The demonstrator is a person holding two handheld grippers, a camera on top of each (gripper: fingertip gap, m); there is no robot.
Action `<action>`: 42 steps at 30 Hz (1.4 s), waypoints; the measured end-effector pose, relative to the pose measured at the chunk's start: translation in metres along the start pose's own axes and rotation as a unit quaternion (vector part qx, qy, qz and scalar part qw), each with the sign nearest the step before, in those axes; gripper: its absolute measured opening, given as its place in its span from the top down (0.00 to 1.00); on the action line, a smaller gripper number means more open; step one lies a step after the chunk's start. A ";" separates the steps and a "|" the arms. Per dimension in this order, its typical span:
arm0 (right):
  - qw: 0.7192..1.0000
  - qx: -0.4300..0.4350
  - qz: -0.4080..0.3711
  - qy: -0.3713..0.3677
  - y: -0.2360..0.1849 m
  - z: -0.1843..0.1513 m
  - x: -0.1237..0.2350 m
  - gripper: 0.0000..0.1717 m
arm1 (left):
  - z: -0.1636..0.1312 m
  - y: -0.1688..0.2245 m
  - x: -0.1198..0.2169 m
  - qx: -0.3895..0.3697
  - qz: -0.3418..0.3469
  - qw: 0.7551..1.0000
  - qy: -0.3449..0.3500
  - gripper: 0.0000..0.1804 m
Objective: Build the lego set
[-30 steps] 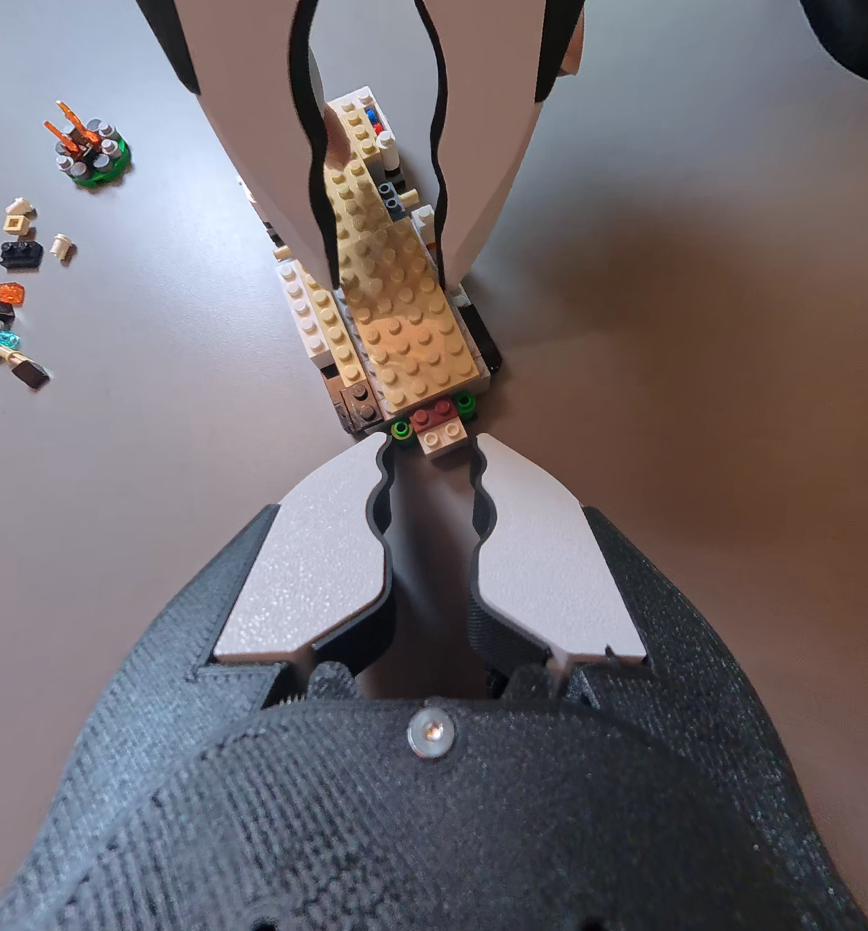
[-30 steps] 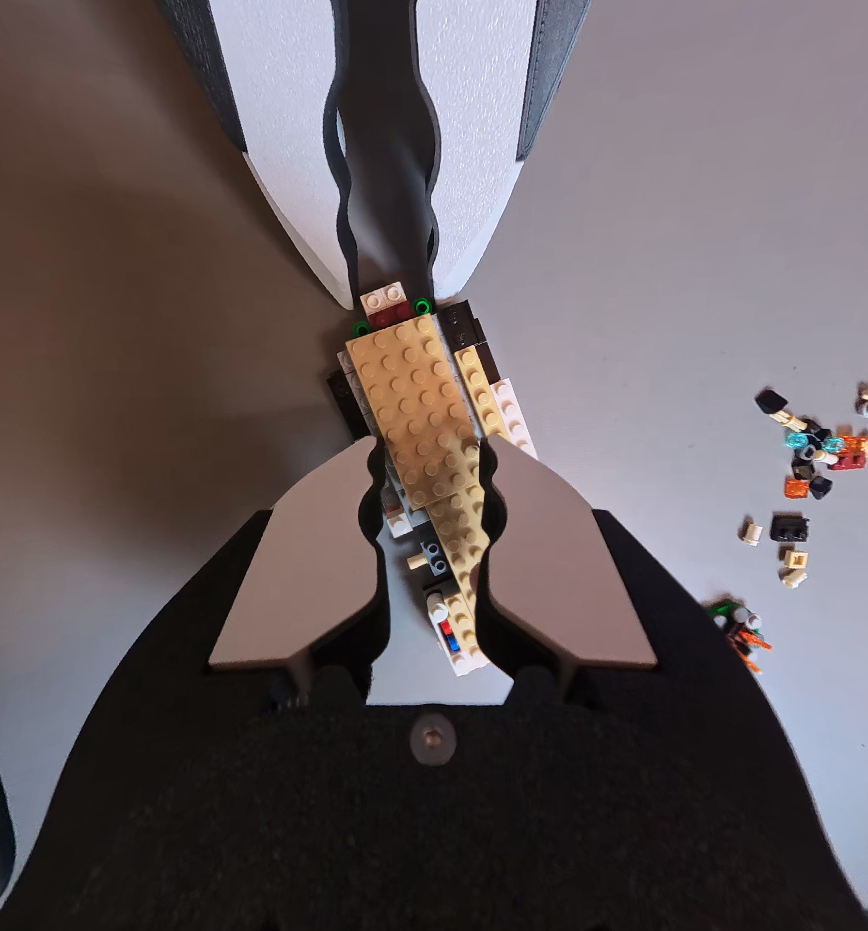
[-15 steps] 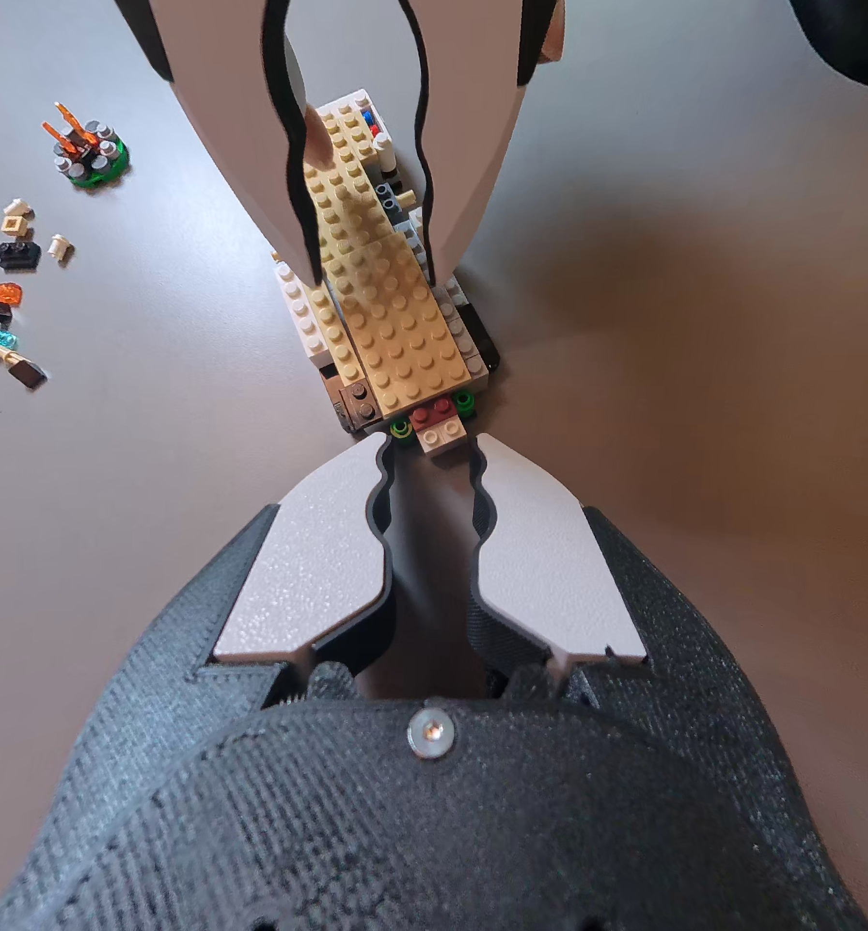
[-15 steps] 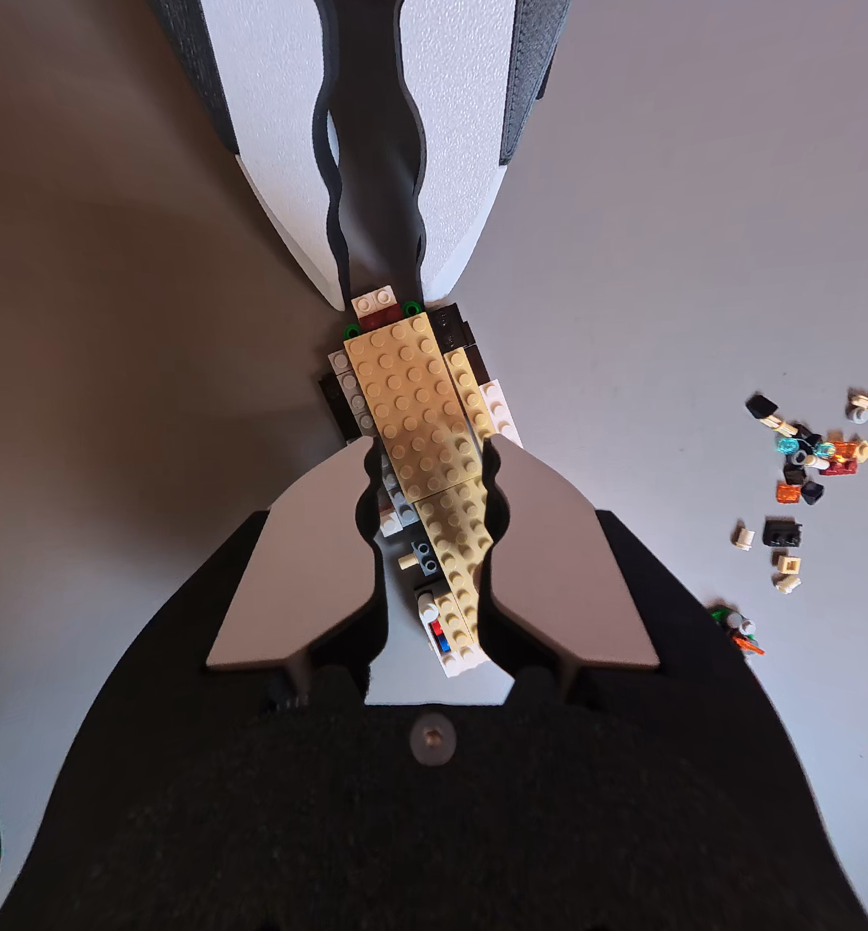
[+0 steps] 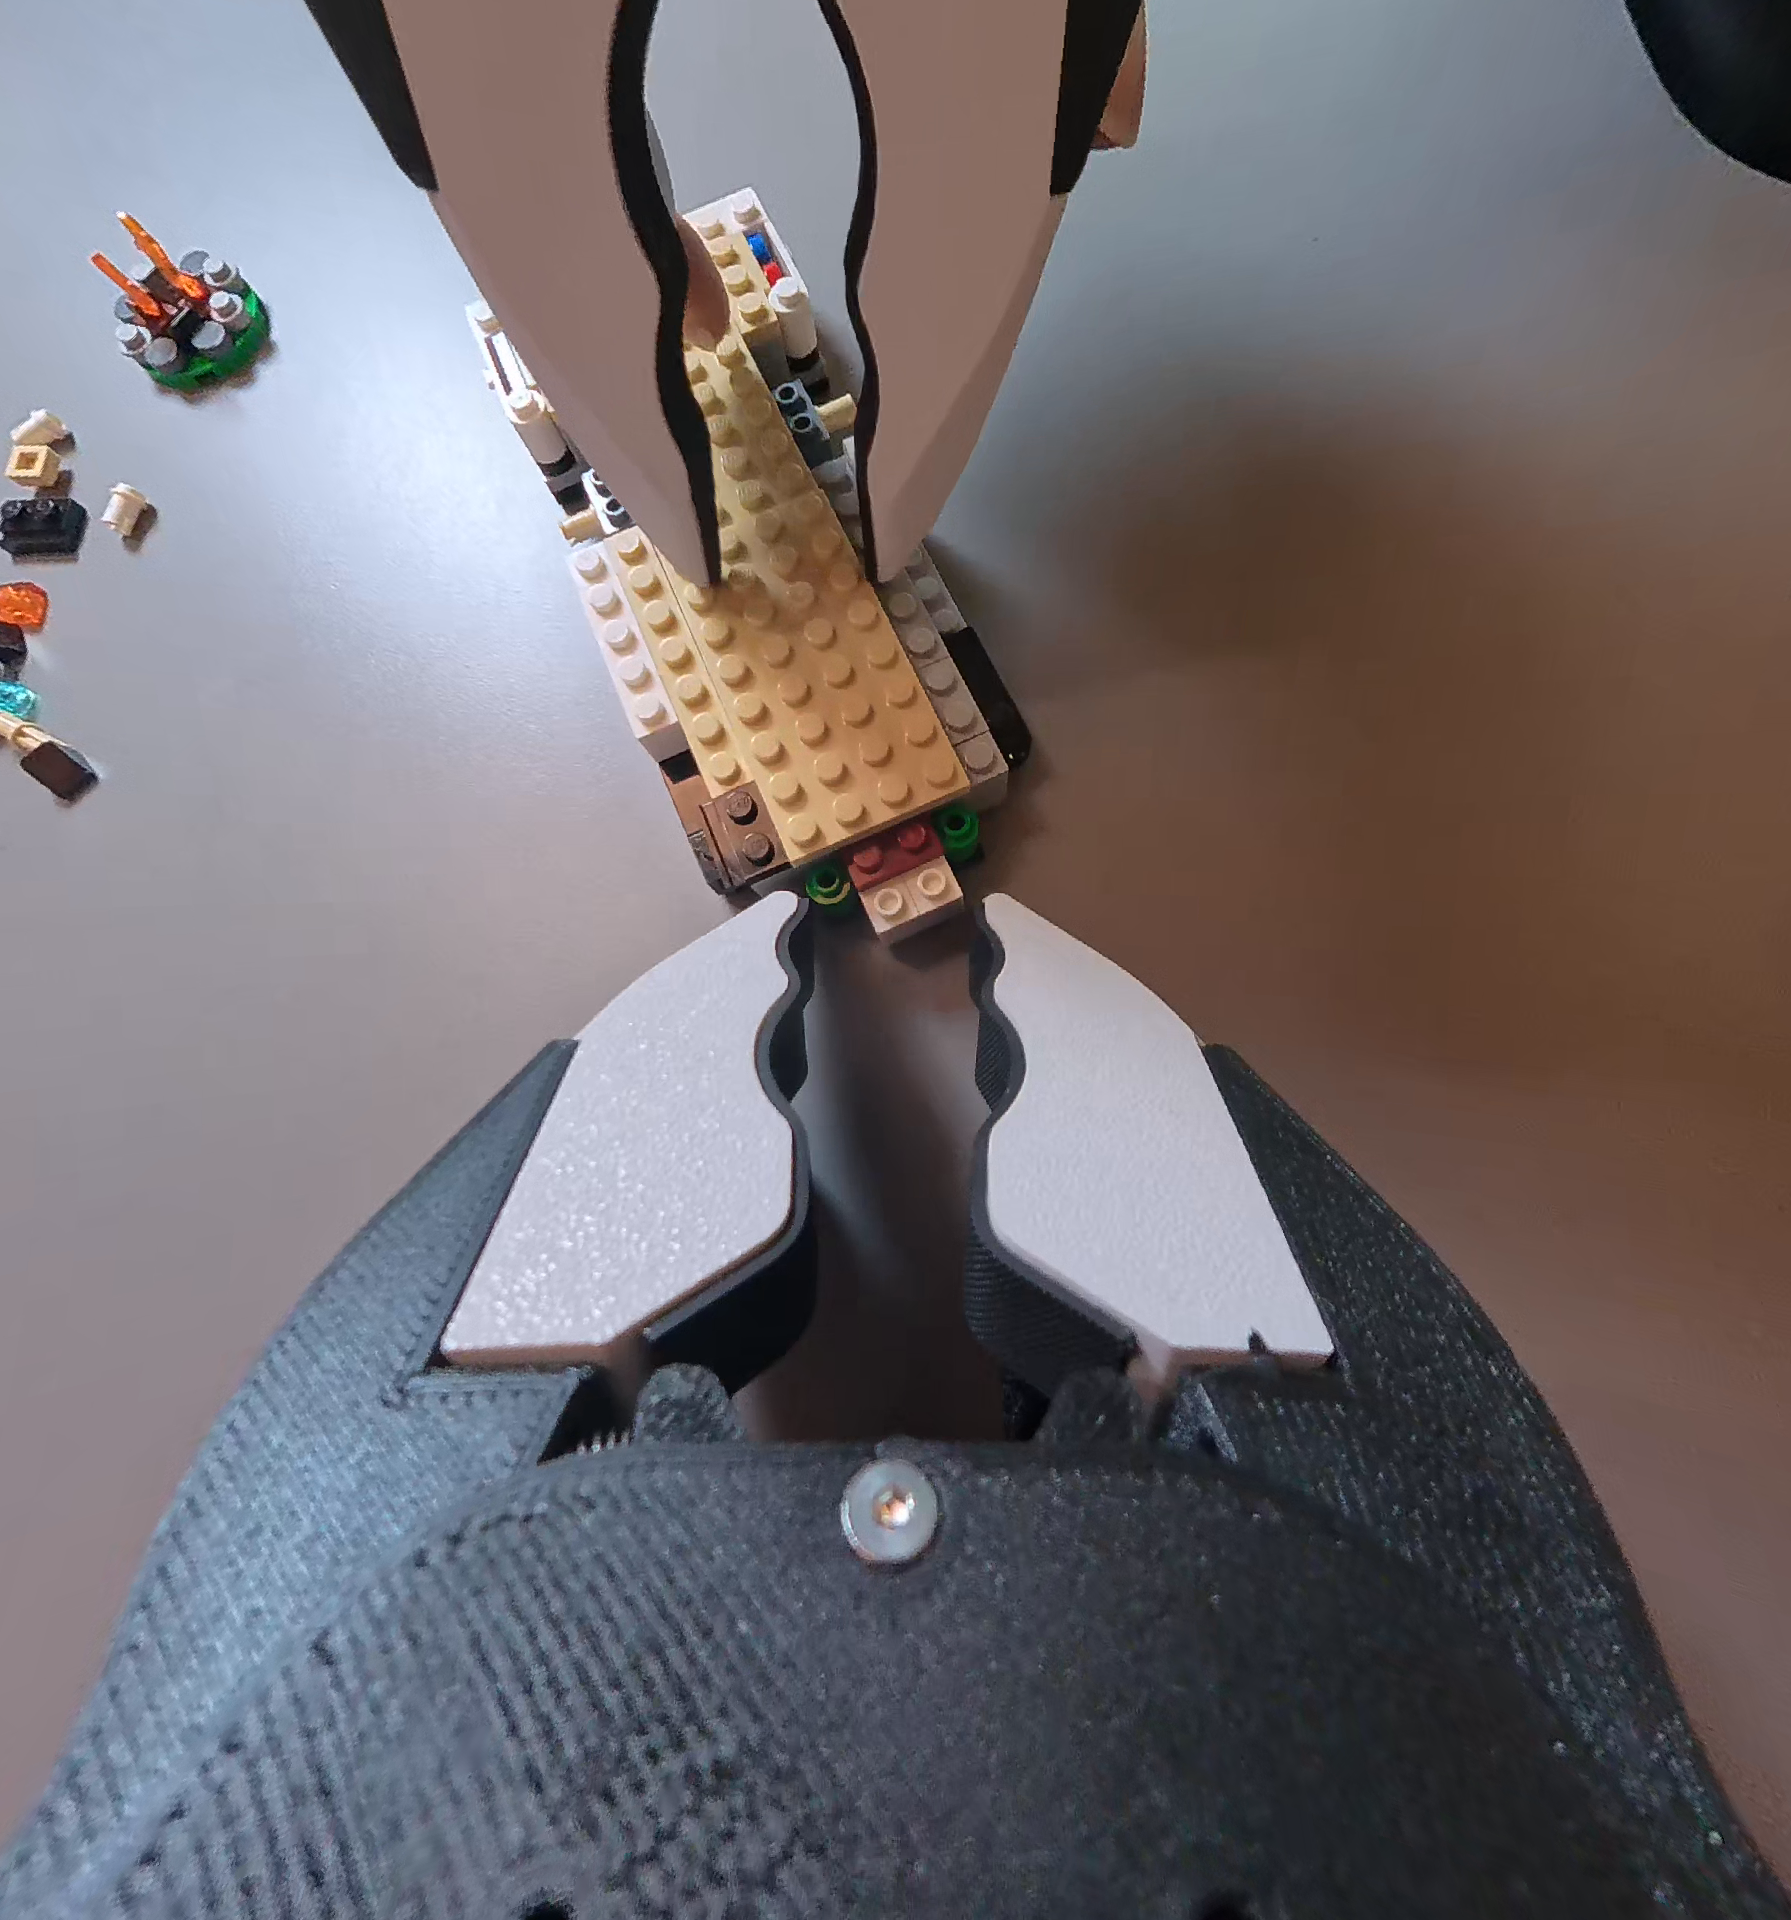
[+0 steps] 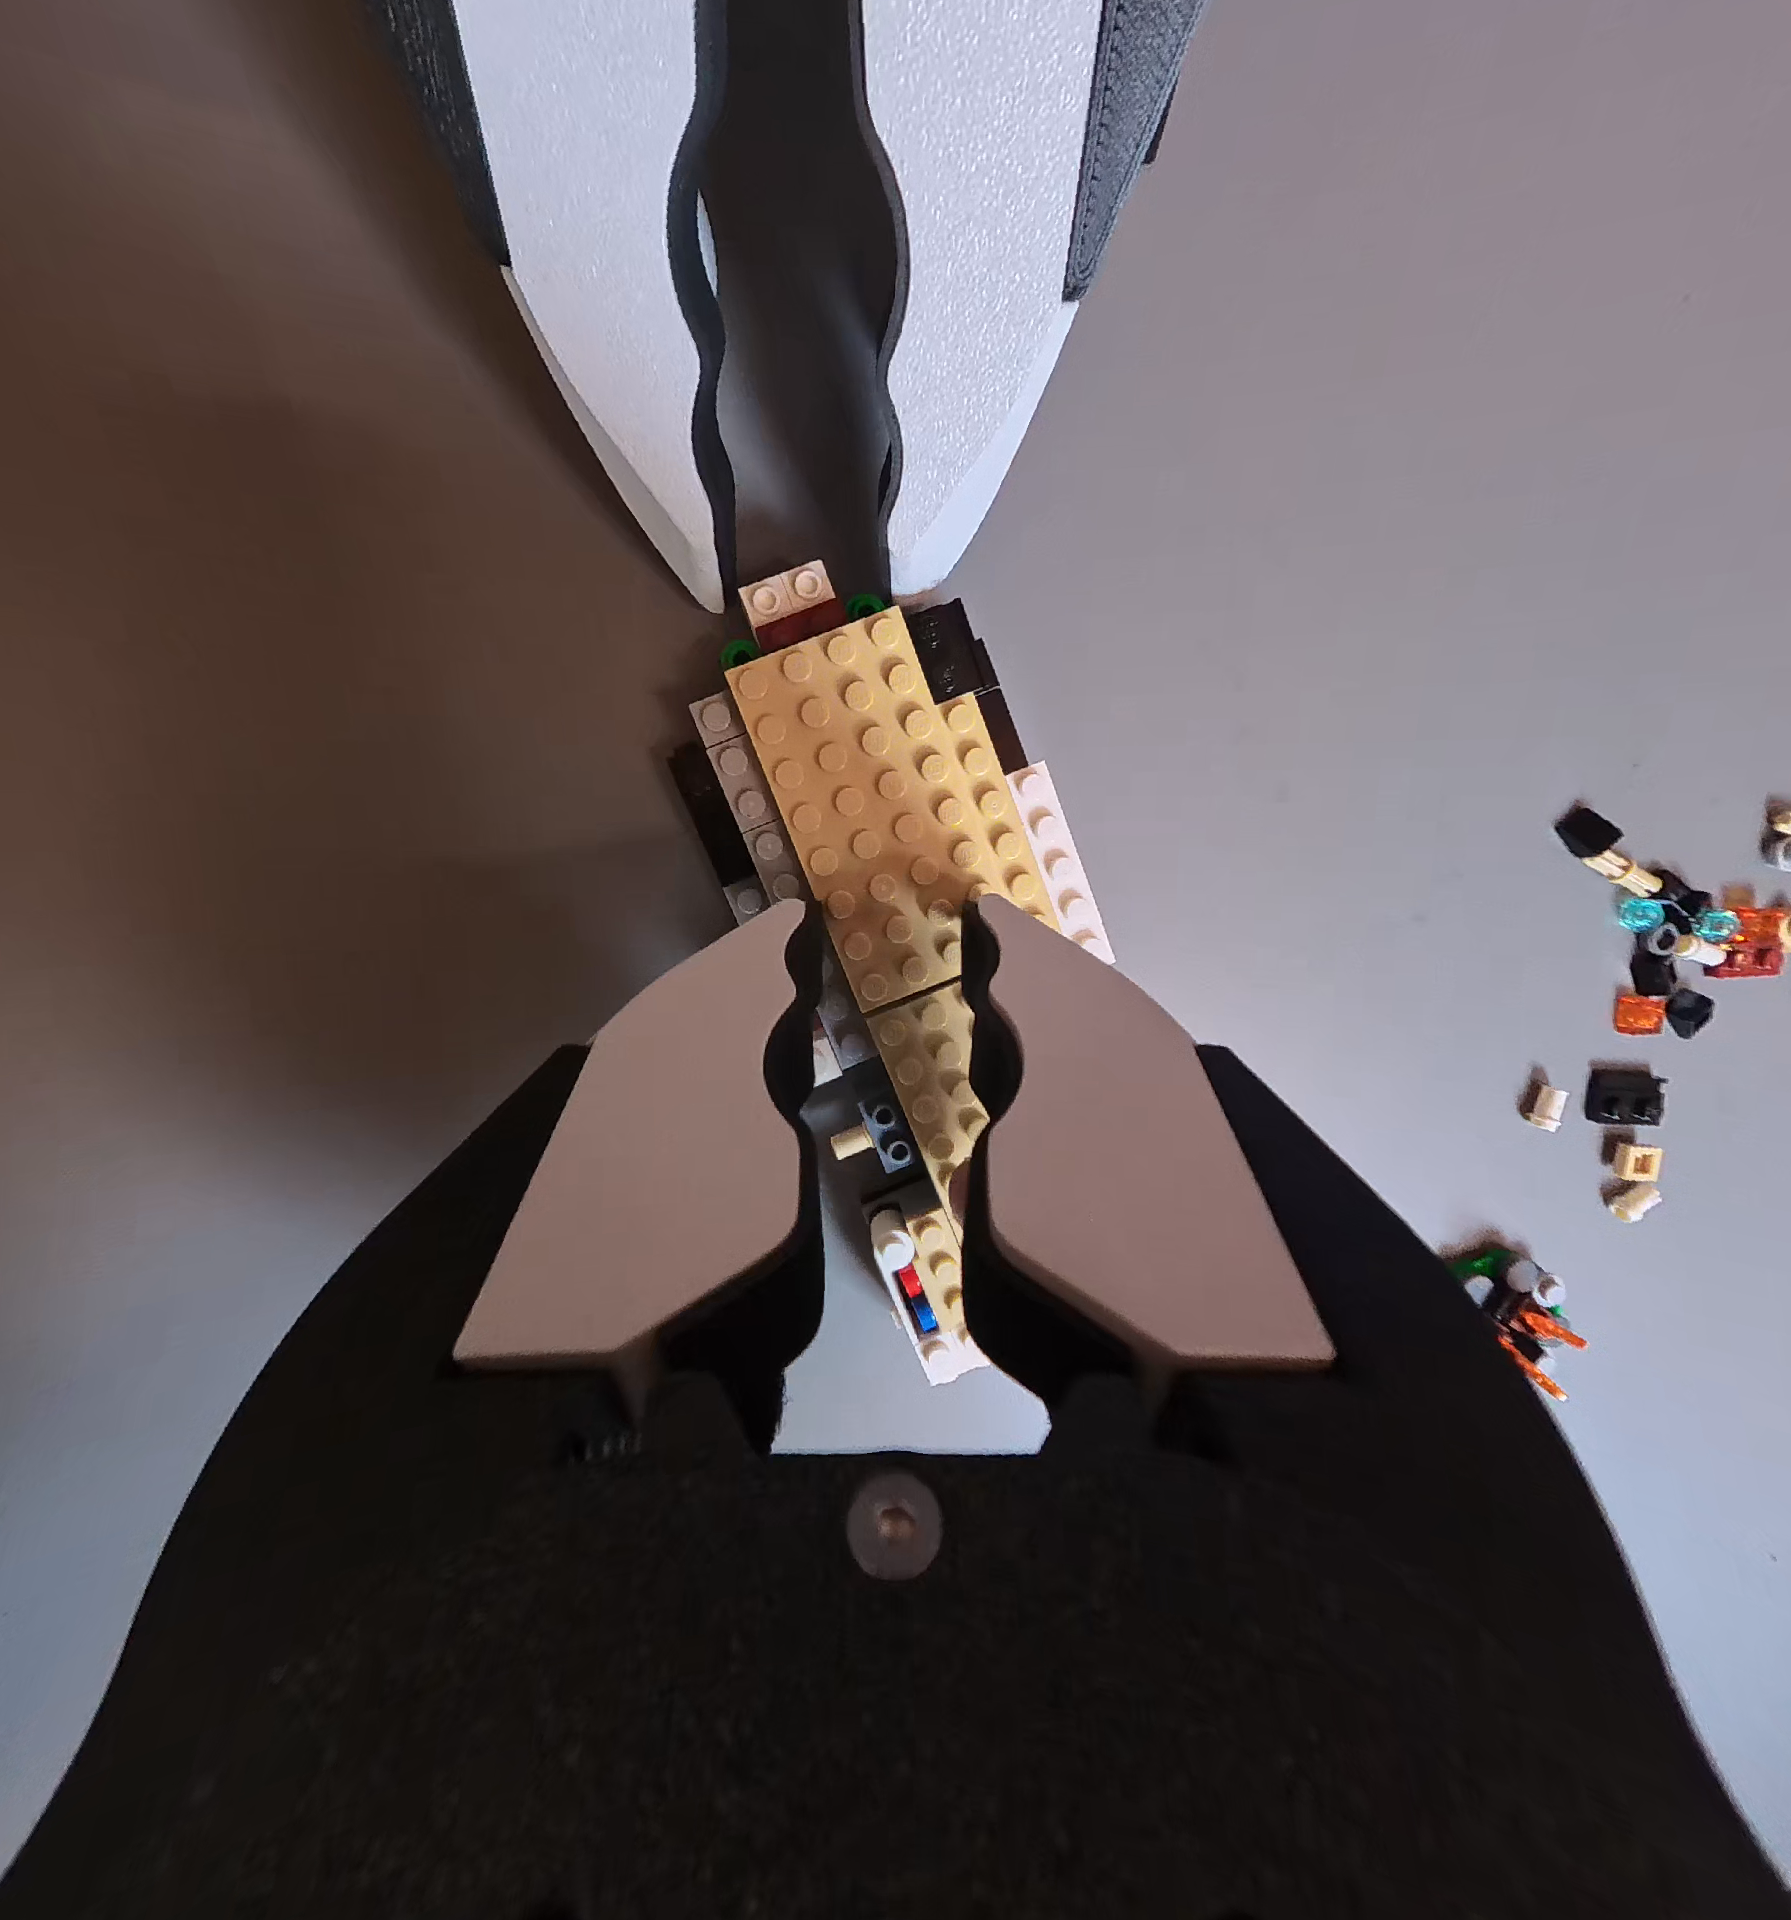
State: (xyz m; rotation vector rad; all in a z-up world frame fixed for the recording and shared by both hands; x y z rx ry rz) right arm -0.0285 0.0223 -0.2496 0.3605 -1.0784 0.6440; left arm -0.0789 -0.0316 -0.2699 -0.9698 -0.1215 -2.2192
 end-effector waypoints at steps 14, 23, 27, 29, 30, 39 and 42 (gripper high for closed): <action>0.994 -0.094 -0.048 0.041 0.010 -0.045 0.033 0.74 | 0.006 -0.006 0.010 0.007 0.010 1.000 0.020 0.83; 0.980 -0.162 -0.026 0.111 0.024 -0.075 0.019 0.56 | 0.010 -0.006 -0.005 0.049 0.001 0.999 0.005 0.58; 0.983 -0.151 -0.040 0.096 0.020 -0.070 0.017 0.64 | 0.015 -0.003 -0.015 0.047 0.013 0.999 -0.006 0.55; 0.985 -0.143 -0.057 0.075 0.015 -0.071 0.015 0.64 | 0.016 0.000 -0.021 0.046 0.015 0.999 -0.017 0.54; 0.985 -0.145 -0.063 0.068 0.013 -0.071 0.015 0.64 | 0.018 0.000 -0.023 0.049 0.018 0.999 -0.016 0.55; 0.984 -0.150 -0.076 0.065 -0.022 -0.075 0.022 0.61 | 0.022 0.003 -0.026 0.013 -0.013 0.999 -0.030 0.61; 0.984 -0.135 -0.085 0.084 -0.024 -0.075 0.032 0.61 | 0.022 0.005 -0.024 -0.022 -0.043 0.998 -0.030 0.61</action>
Point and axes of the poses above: each gripper's, where its closed fingertips meet, x back along the fingers, z out of its top, y = z × x across the jaws, the point moved 2 cm from there along x, back along the fingers, and after that the axes turned 9 degrees about z, right-handed, at the moved point
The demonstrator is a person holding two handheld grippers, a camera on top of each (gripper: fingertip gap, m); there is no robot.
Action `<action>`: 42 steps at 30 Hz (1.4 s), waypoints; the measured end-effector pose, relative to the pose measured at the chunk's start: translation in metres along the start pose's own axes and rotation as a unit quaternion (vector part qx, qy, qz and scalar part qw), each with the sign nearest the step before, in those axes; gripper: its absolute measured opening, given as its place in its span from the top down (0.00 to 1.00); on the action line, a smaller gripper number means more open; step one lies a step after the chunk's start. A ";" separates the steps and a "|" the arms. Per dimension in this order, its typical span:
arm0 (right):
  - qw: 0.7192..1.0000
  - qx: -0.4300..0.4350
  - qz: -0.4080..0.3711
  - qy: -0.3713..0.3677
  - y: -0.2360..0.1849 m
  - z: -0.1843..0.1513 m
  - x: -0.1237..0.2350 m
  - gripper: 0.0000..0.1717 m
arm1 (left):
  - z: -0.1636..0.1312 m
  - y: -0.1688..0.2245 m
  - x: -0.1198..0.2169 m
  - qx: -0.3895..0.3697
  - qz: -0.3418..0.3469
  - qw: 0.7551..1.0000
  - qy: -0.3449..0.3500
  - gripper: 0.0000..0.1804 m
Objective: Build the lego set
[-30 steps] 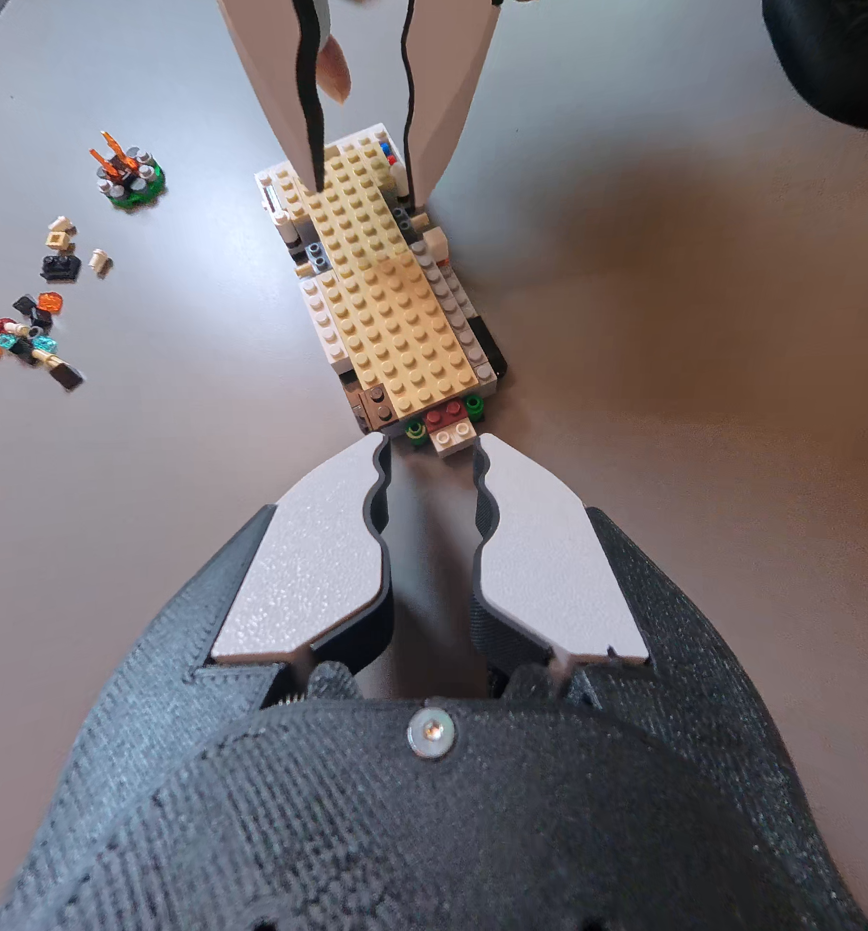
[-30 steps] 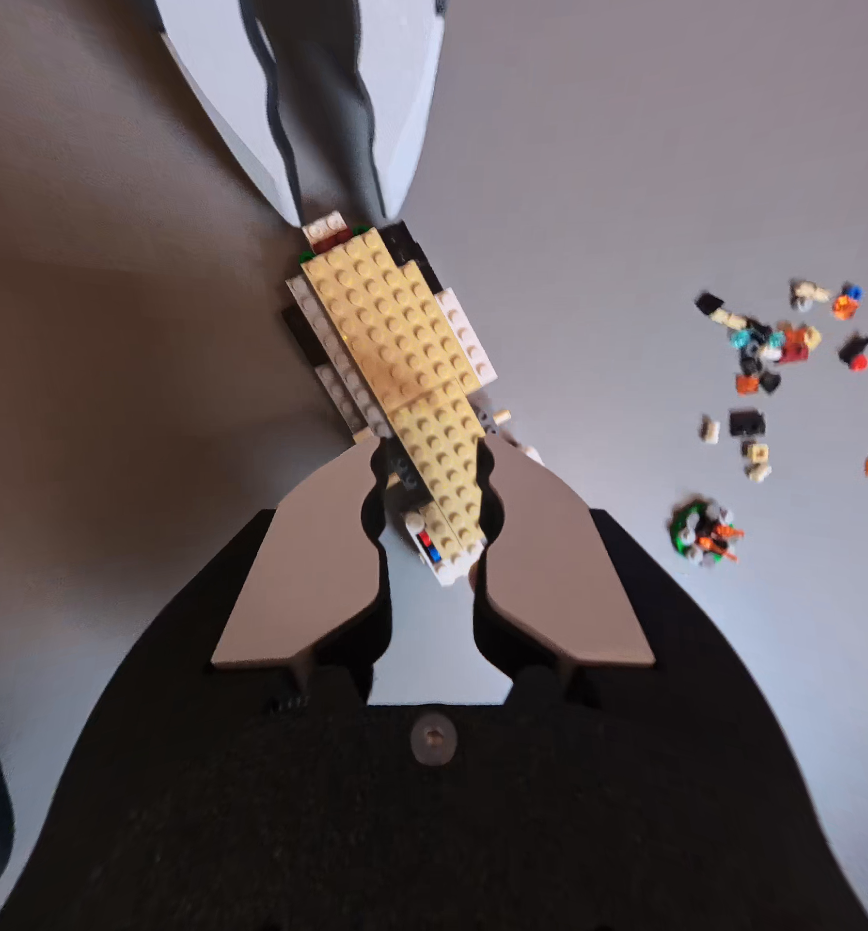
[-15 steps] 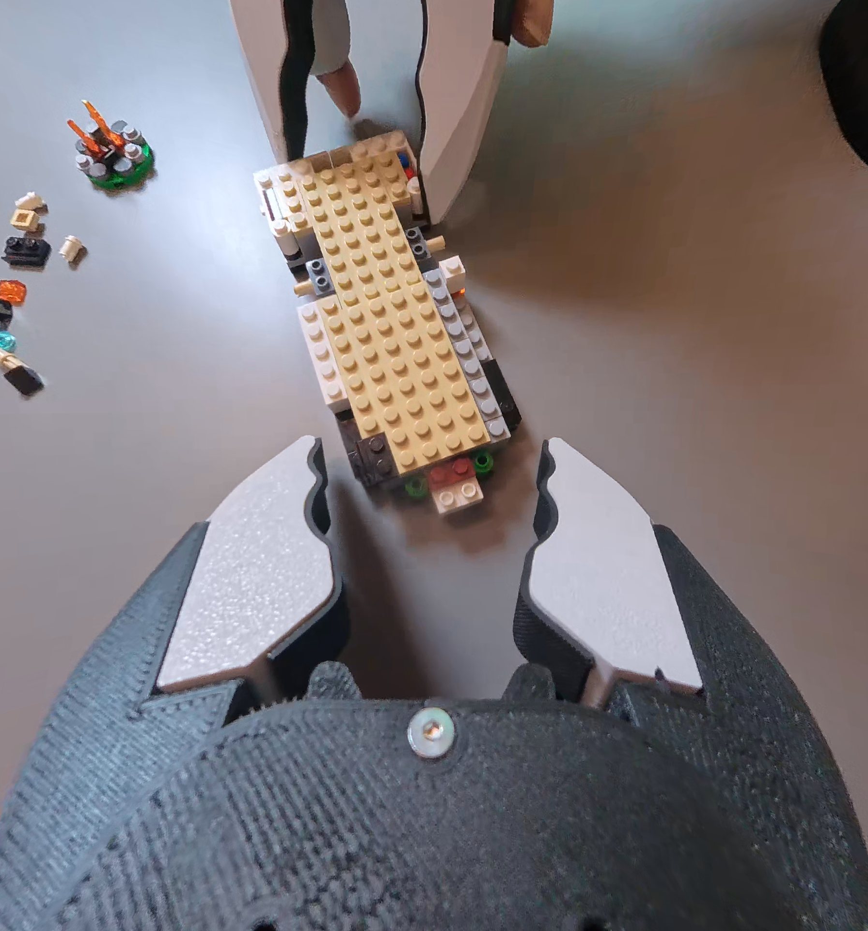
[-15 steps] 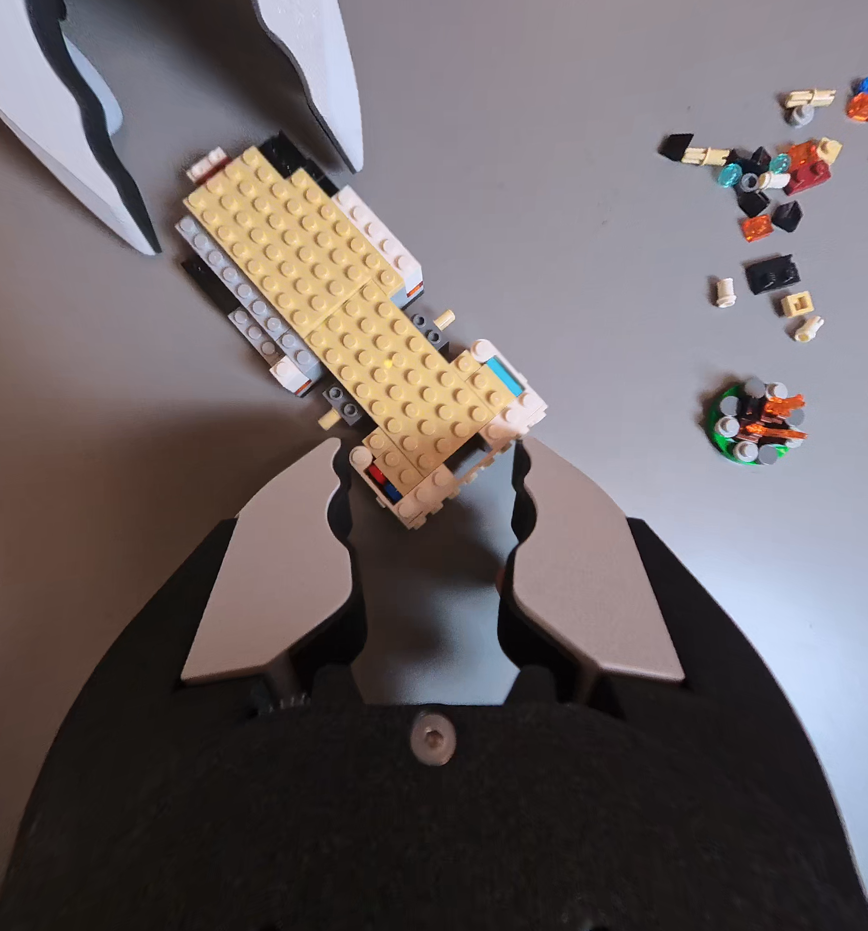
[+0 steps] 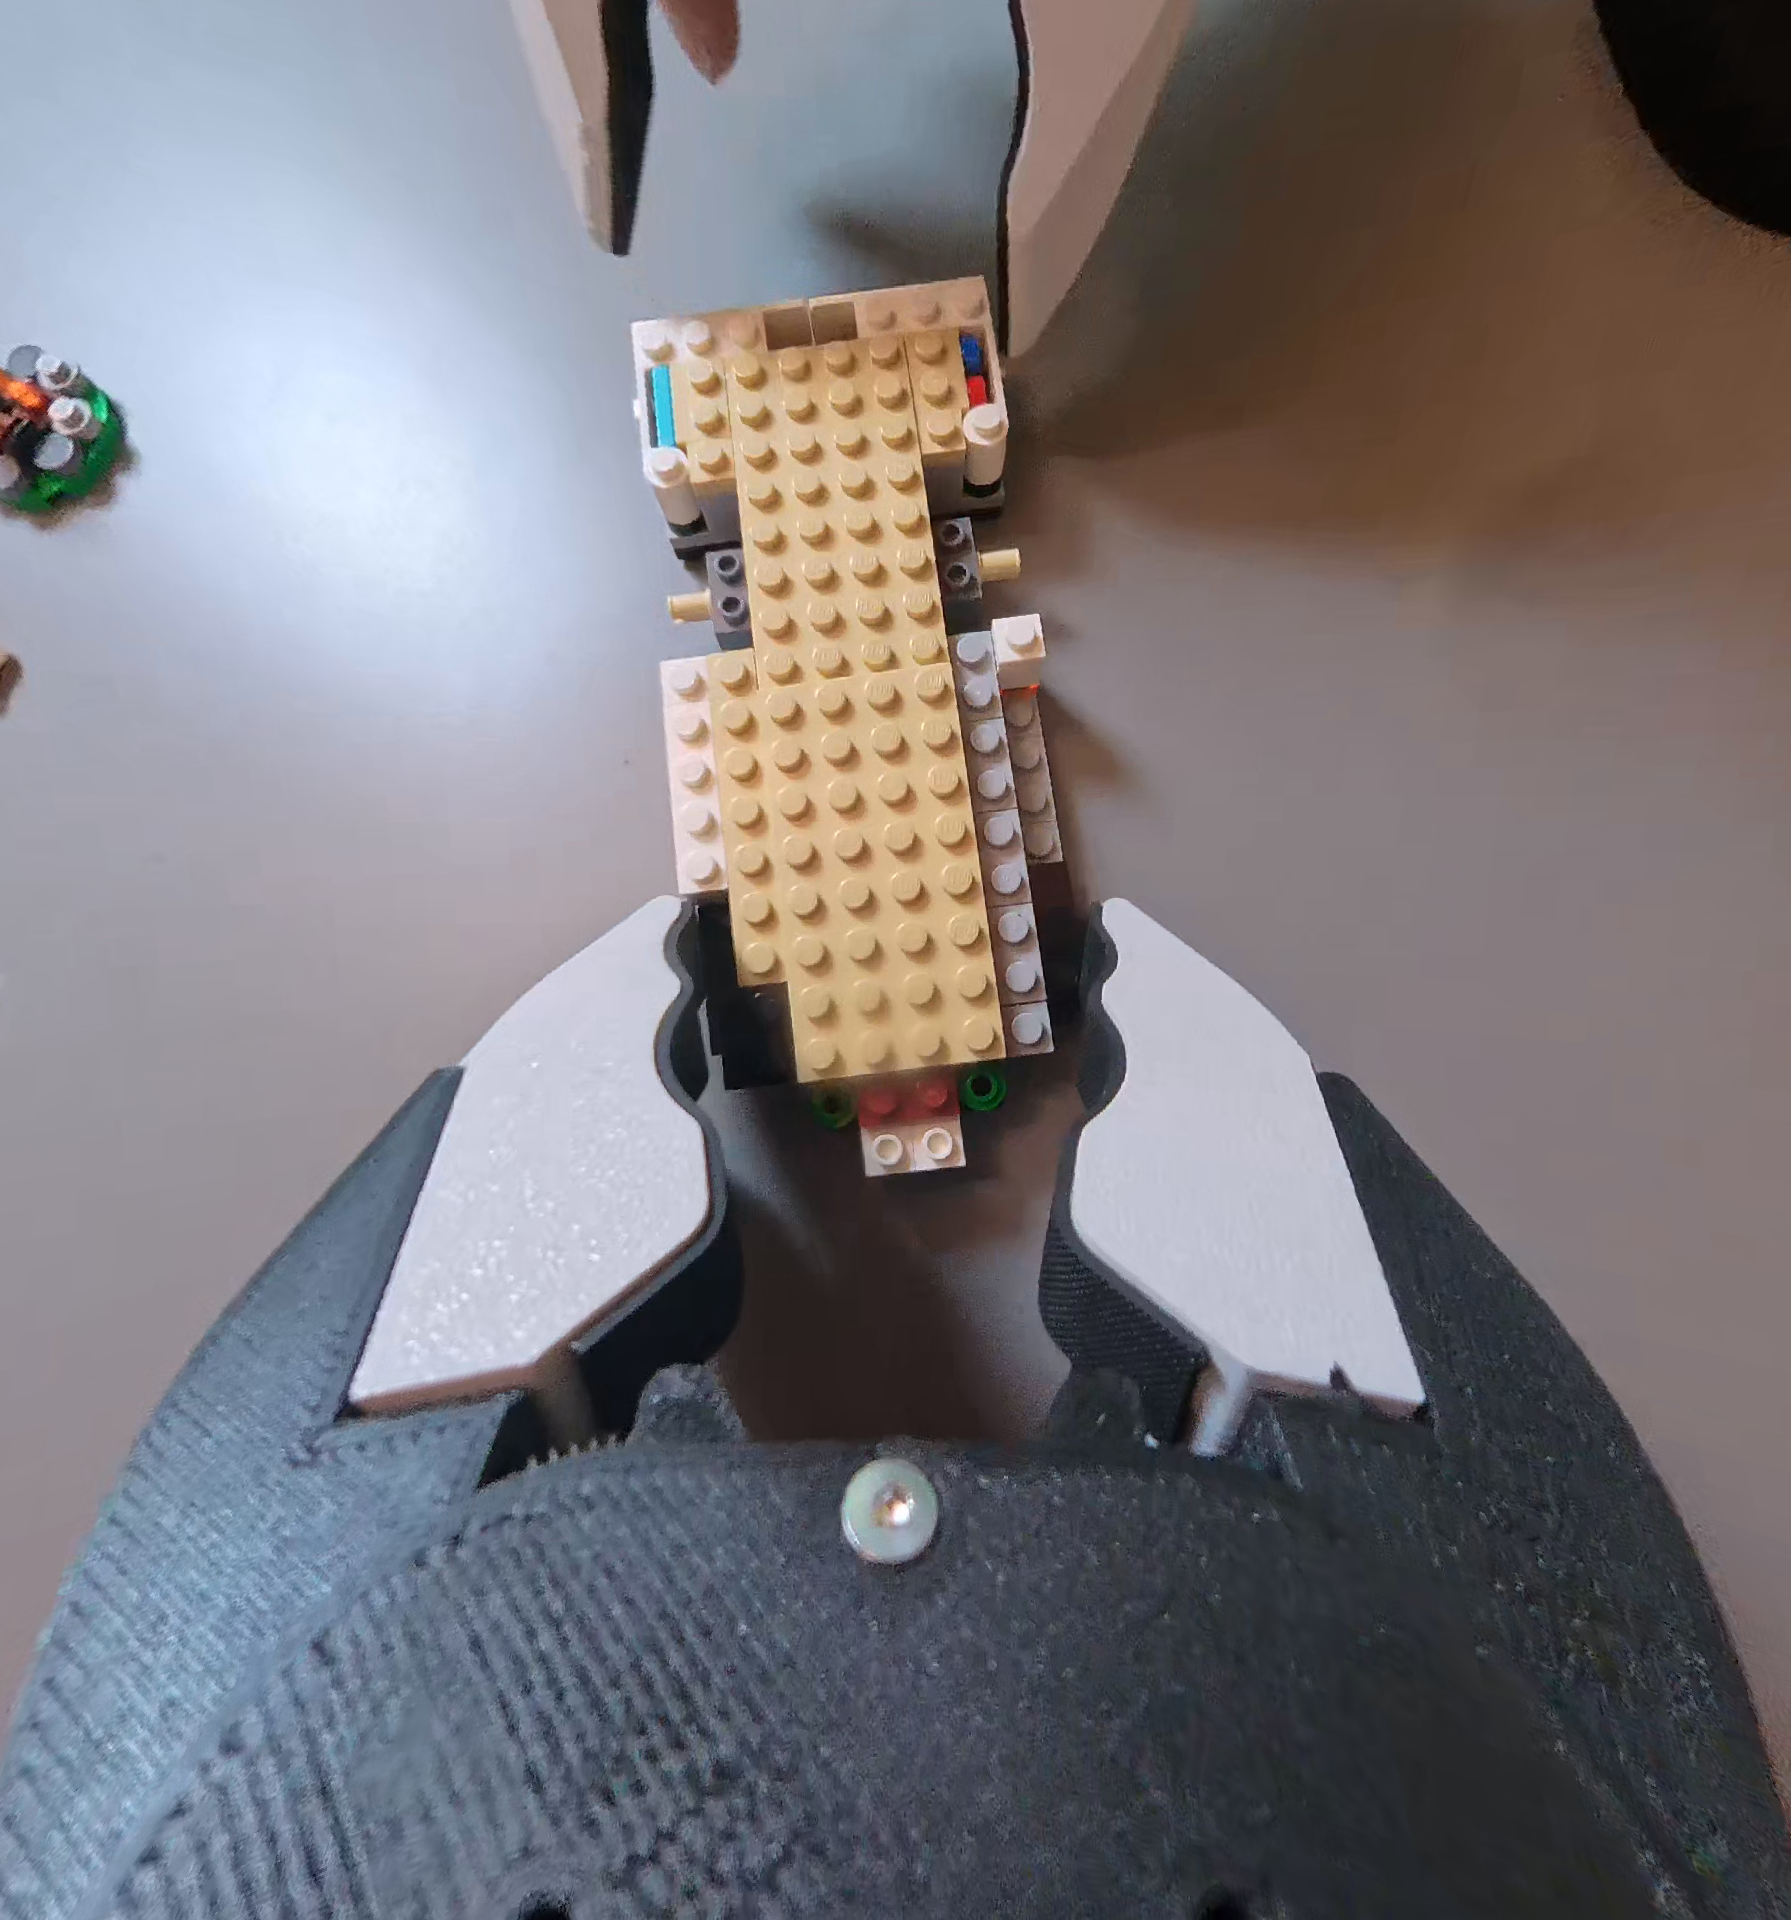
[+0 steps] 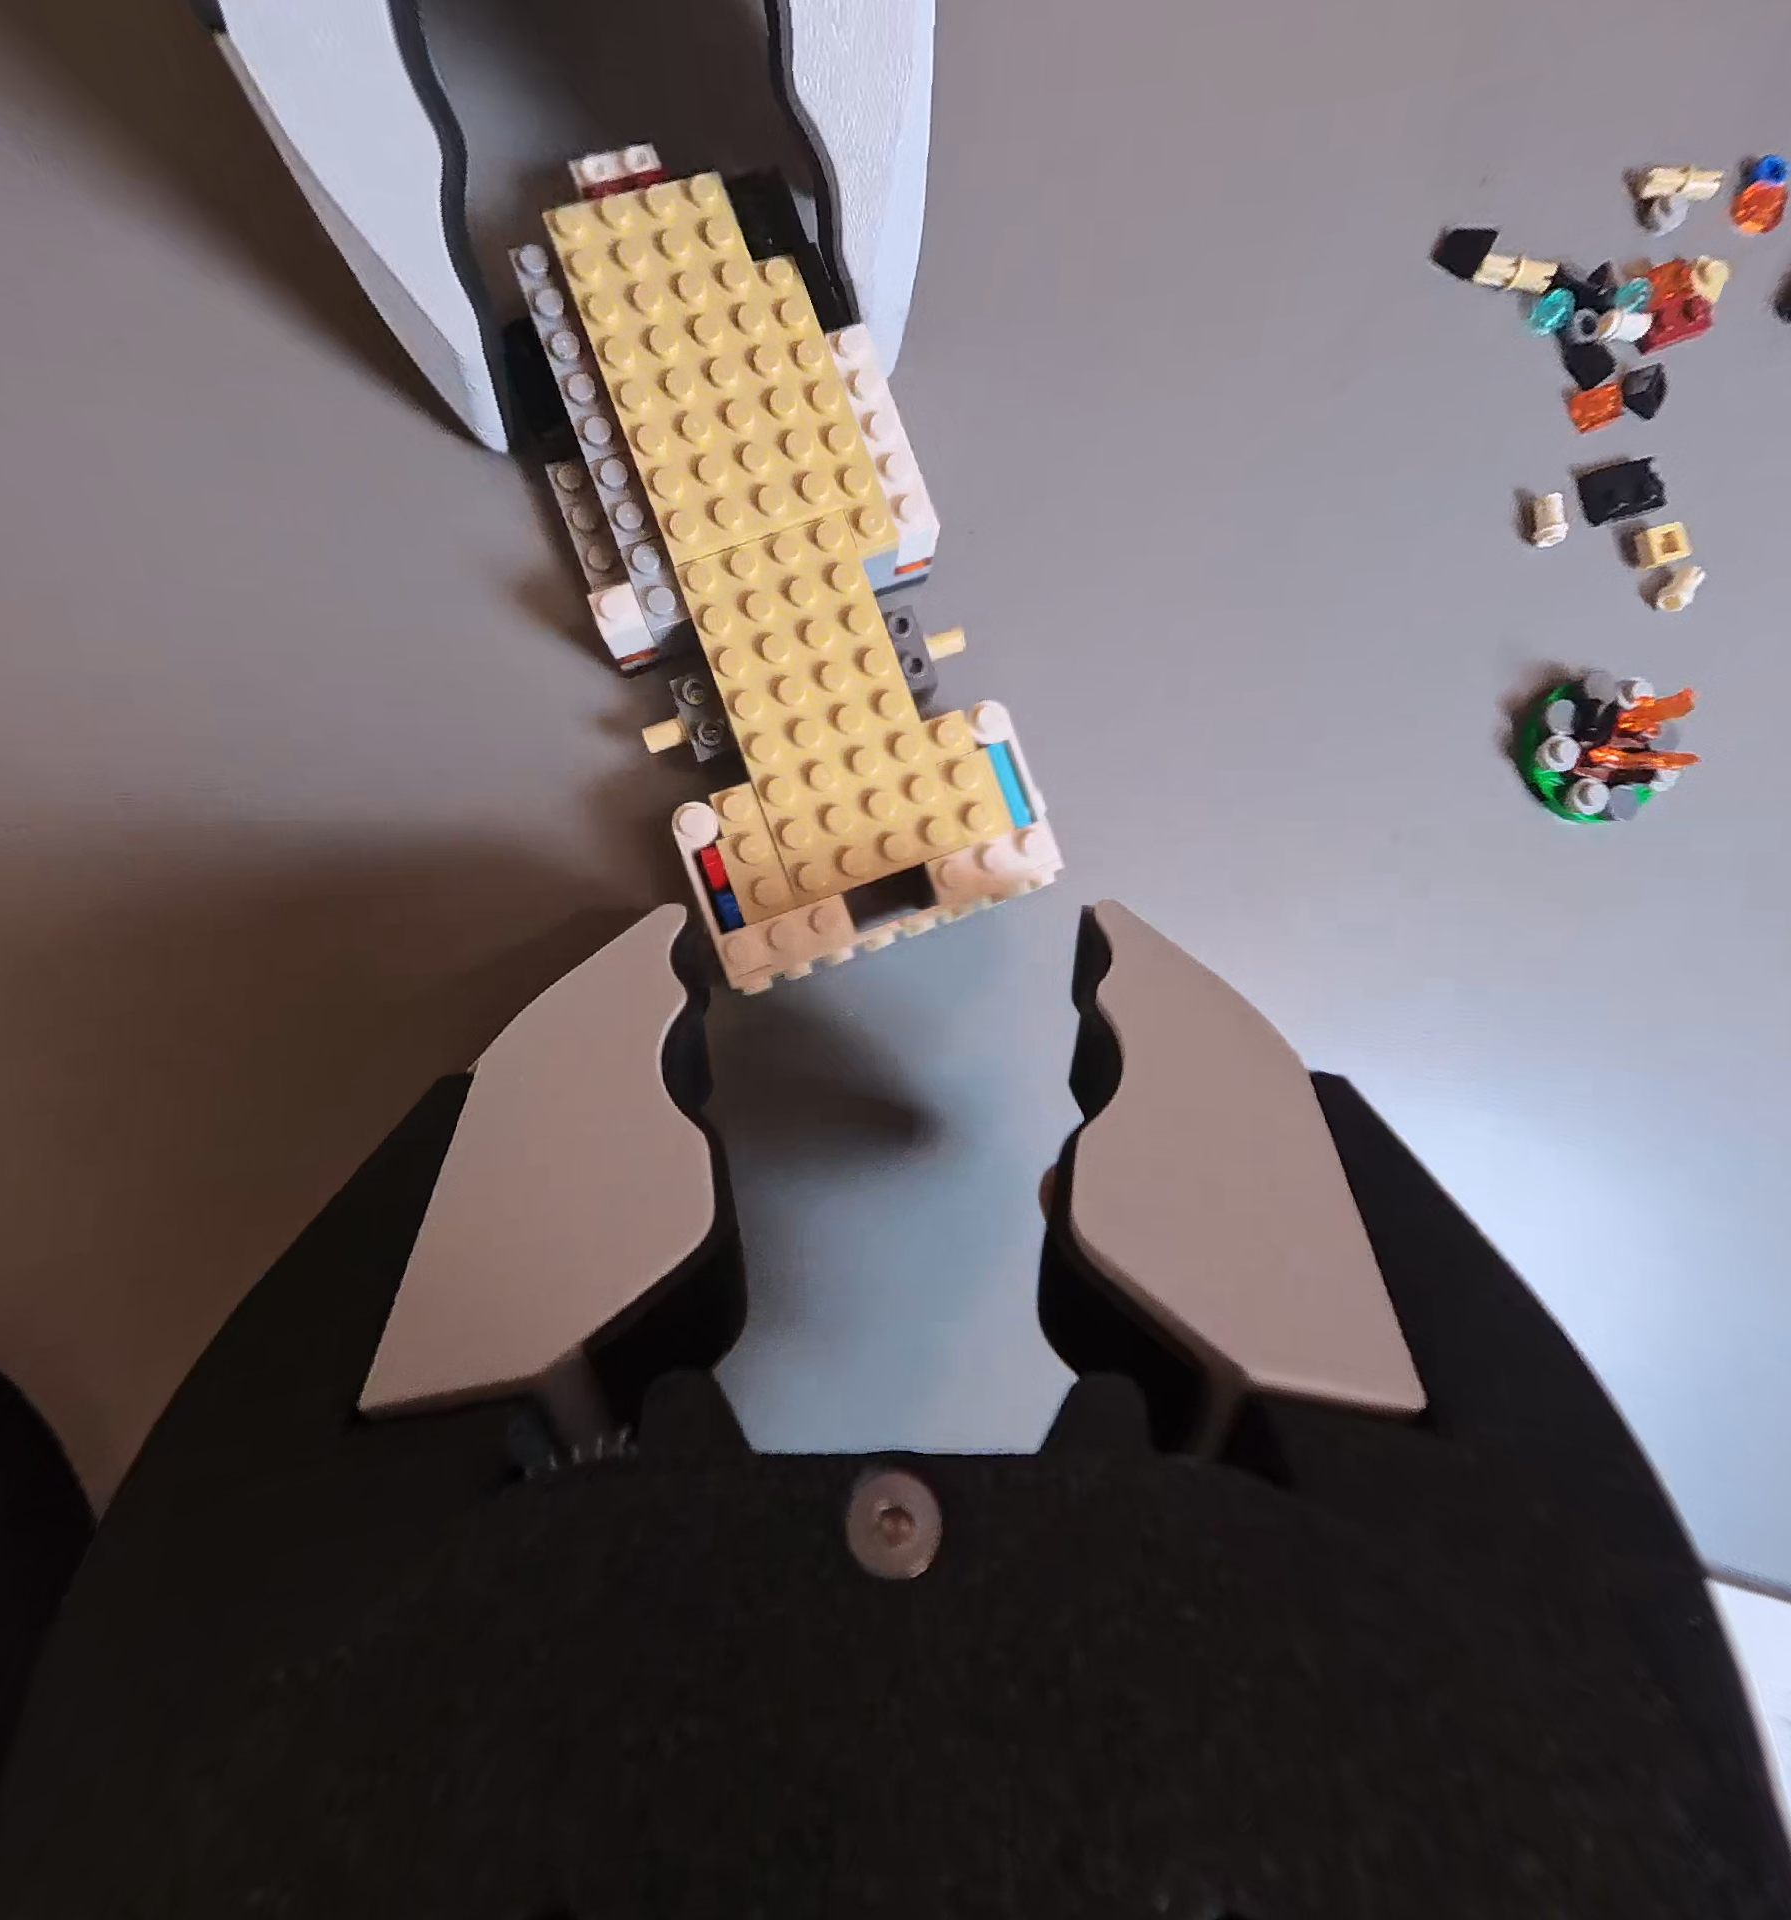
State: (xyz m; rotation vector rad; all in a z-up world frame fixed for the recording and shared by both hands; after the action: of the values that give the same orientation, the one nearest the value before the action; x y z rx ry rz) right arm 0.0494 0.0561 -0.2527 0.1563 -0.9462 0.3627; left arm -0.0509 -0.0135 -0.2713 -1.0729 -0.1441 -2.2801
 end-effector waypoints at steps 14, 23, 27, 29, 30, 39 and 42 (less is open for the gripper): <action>0.993 0.045 0.080 -0.078 -0.024 0.031 -0.042 0.50 | 0.006 0.000 0.010 -0.094 -0.068 0.991 -0.069 0.62; 0.995 0.034 0.077 -0.058 -0.025 0.032 -0.046 0.58 | 0.012 -0.001 0.015 -0.089 -0.063 0.993 -0.035 0.62; 0.996 0.033 0.074 -0.047 -0.026 0.031 -0.044 0.58 | 0.015 0.000 0.017 -0.082 -0.058 0.995 -0.013 0.62; 0.996 0.025 0.081 -0.039 -0.027 0.030 -0.042 0.58 | 0.017 0.002 0.019 -0.085 -0.052 0.995 0.005 0.62; 0.996 0.022 0.083 -0.031 -0.027 0.029 -0.041 0.58 | 0.018 0.001 0.021 -0.093 -0.041 0.995 0.016 0.61; 0.989 0.002 0.144 0.034 -0.027 0.024 -0.025 0.58 | 0.036 0.004 0.044 -0.283 0.120 0.947 0.093 0.59; 0.985 -0.001 0.171 0.034 -0.030 0.028 -0.019 0.58 | 0.043 0.005 0.039 -0.369 0.176 0.907 0.097 0.60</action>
State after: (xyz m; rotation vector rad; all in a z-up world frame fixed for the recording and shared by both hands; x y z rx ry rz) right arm 0.0292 0.0155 -0.2518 -0.0212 -0.9048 0.6793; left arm -0.0391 -0.0220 -0.2149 -1.0855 0.9892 -2.1067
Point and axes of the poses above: each gripper's, where its closed fingertips meet, x back along the fingers, z out of its top, y = z × x across the jaws, the point moved 2 cm from there along x, back along the fingers, and after that the axes turned 9 degrees about z, right-handed, at the moved point
